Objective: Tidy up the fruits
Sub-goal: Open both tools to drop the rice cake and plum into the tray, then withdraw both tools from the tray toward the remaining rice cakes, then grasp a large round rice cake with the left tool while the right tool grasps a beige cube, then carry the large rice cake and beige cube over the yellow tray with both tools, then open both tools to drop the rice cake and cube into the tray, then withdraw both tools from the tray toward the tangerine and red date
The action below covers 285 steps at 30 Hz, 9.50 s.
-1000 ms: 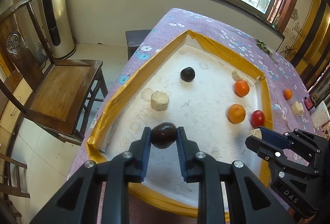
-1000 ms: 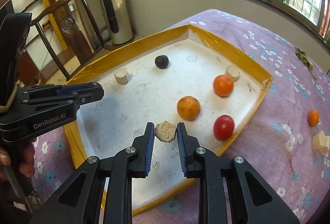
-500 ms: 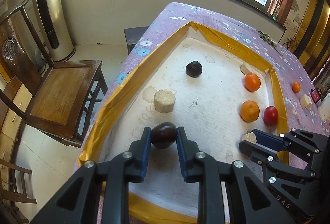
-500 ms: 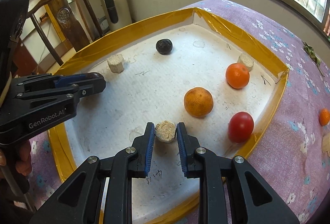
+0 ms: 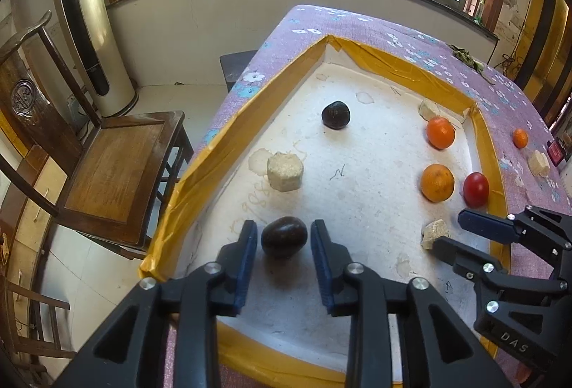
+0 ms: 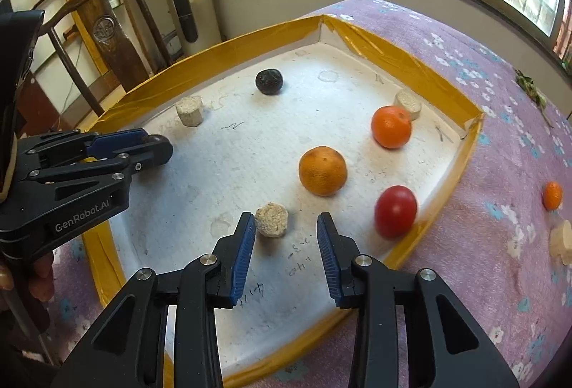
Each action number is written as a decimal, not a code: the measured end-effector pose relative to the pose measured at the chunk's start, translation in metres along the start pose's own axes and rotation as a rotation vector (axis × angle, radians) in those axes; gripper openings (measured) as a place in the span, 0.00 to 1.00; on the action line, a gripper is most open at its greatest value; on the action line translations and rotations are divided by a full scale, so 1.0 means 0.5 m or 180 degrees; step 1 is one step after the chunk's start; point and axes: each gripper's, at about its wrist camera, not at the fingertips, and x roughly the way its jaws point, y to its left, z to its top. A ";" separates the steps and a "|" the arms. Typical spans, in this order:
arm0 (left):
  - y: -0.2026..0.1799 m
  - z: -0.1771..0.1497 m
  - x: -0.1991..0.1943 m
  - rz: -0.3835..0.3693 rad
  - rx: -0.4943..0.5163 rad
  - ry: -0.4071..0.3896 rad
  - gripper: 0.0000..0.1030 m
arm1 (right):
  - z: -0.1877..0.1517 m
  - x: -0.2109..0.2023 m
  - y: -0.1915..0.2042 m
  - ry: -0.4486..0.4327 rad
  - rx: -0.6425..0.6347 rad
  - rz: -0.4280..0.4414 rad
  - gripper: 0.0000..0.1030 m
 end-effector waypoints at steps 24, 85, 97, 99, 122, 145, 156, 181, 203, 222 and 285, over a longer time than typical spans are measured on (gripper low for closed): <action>-0.123 -0.010 -0.089 0.0088 0.0094 -0.0317 0.67 | -0.113 -0.146 -0.101 -0.0215 0.0421 -0.0125 0.56; -0.825 0.101 0.119 -0.0786 0.0982 0.0220 0.35 | -0.297 -0.236 -0.691 -0.0357 0.1319 -0.0292 0.38; -0.736 0.040 0.042 -0.0900 0.1072 0.0151 0.35 | -0.335 -0.278 -0.608 -0.0341 0.1363 -0.0434 0.38; -0.706 0.019 0.024 -0.0914 0.1079 0.0189 0.36 | -0.342 -0.282 -0.587 -0.0324 0.1385 -0.0439 0.38; -0.424 -0.090 -0.104 -0.1098 0.0778 0.0134 0.35 | -0.295 -0.264 -0.369 -0.0283 0.1287 -0.0466 0.38; -0.301 -0.046 -0.115 -0.1105 0.0481 -0.0067 0.35 | -0.199 -0.219 -0.292 -0.0310 0.1172 -0.0385 0.38; -0.200 -0.013 -0.101 -0.0932 0.0228 -0.0141 0.35 | -0.122 -0.174 -0.232 -0.0308 0.0923 -0.0258 0.38; -0.015 0.042 -0.025 -0.0497 -0.0111 -0.0102 0.35 | 0.032 -0.076 -0.082 -0.0304 0.0301 0.0116 0.38; -0.041 0.103 0.076 -0.0628 -0.0065 0.0153 0.35 | 0.123 0.064 -0.083 -0.0098 0.0067 0.0108 0.38; -0.048 0.118 0.099 -0.0431 0.0078 0.0361 0.38 | 0.125 0.107 -0.081 0.0087 0.0037 0.0027 0.40; -0.653 0.155 0.027 -0.0987 0.0963 0.0044 0.76 | -0.128 -0.172 -0.708 -0.0364 0.1453 -0.0784 0.57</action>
